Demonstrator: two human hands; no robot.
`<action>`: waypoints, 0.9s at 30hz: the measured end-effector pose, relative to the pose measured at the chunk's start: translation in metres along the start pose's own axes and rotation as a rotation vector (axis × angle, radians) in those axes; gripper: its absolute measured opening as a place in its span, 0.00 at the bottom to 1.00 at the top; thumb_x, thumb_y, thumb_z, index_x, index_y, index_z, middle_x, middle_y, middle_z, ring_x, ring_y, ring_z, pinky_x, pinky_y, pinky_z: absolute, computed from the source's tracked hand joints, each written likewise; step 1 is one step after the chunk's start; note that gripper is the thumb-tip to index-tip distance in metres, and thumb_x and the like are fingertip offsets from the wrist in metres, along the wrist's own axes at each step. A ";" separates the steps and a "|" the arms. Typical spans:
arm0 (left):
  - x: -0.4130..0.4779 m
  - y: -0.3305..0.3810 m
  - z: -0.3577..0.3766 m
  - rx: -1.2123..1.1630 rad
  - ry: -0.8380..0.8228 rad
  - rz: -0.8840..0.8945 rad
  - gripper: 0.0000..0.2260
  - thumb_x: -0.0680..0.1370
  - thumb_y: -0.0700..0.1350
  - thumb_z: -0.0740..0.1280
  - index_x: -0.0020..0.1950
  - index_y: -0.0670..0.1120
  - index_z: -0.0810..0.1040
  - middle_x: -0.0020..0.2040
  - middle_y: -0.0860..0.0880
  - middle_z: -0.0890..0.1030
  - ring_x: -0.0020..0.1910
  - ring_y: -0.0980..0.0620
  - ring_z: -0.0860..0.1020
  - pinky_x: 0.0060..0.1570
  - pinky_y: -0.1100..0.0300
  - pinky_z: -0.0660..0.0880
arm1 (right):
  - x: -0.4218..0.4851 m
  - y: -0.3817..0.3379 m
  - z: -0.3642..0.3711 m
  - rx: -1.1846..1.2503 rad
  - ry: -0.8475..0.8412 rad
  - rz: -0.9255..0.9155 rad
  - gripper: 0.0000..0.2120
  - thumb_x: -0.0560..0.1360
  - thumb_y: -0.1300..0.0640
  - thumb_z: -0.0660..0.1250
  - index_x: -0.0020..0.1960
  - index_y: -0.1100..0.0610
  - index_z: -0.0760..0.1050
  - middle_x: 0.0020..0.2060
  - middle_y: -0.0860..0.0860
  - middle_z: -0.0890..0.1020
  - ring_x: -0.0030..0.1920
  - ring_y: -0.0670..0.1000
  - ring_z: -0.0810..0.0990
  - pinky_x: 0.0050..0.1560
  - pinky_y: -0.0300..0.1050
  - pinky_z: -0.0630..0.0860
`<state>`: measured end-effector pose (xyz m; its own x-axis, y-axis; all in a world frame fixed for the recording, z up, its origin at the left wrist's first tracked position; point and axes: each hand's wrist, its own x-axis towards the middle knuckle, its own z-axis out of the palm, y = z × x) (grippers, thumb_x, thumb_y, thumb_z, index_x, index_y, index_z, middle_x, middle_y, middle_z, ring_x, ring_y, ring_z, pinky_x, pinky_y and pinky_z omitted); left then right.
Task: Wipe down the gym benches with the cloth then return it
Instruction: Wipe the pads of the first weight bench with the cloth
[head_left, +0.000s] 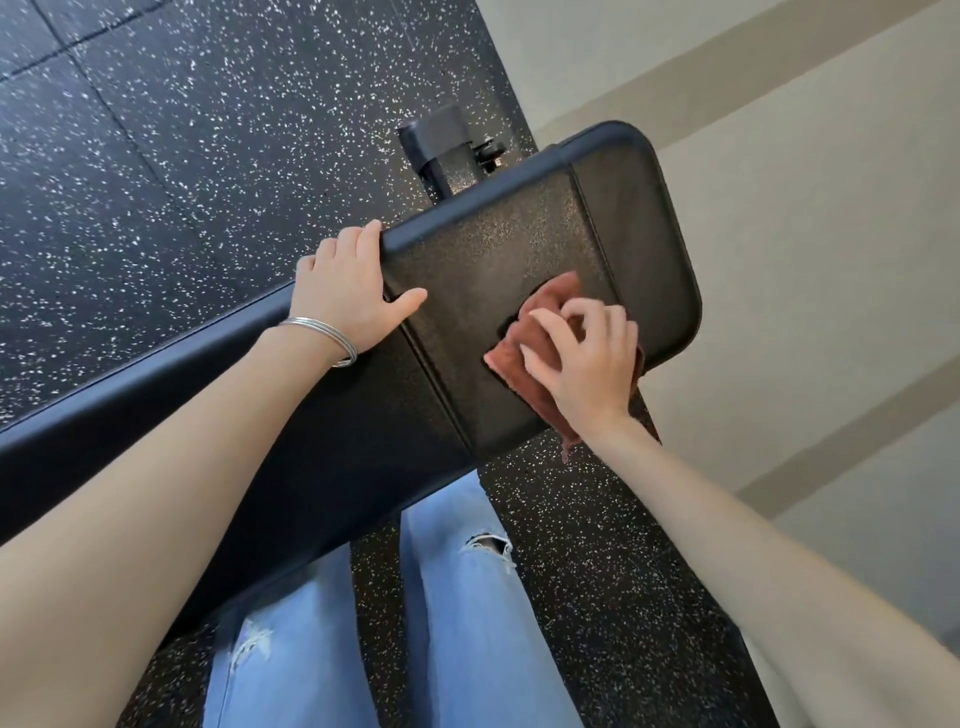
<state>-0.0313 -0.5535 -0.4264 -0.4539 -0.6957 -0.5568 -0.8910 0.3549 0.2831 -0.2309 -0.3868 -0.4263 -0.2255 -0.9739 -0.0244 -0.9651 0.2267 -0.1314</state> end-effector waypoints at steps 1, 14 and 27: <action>0.000 0.000 0.000 0.003 0.003 -0.003 0.37 0.75 0.61 0.62 0.75 0.41 0.55 0.71 0.40 0.65 0.68 0.38 0.65 0.66 0.42 0.62 | 0.006 -0.002 0.000 -0.002 -0.004 -0.016 0.11 0.73 0.46 0.67 0.50 0.51 0.80 0.44 0.55 0.79 0.42 0.58 0.75 0.40 0.49 0.70; -0.009 -0.003 0.004 0.008 0.046 -0.022 0.36 0.75 0.60 0.62 0.76 0.43 0.54 0.72 0.41 0.64 0.69 0.38 0.64 0.66 0.43 0.61 | 0.127 -0.029 0.002 -0.043 -0.053 0.081 0.18 0.75 0.41 0.59 0.58 0.49 0.75 0.54 0.54 0.75 0.53 0.57 0.72 0.49 0.49 0.69; -0.022 -0.015 0.006 -0.001 0.083 0.030 0.31 0.78 0.55 0.61 0.75 0.41 0.56 0.71 0.39 0.65 0.68 0.37 0.64 0.67 0.45 0.61 | 0.000 -0.044 -0.003 0.039 -0.080 -0.150 0.12 0.74 0.45 0.64 0.50 0.51 0.79 0.45 0.54 0.78 0.44 0.58 0.76 0.41 0.51 0.71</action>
<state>-0.0084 -0.5398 -0.4225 -0.4789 -0.7341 -0.4814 -0.8770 0.3757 0.2995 -0.1888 -0.3971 -0.4174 -0.0669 -0.9945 -0.0802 -0.9807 0.0804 -0.1780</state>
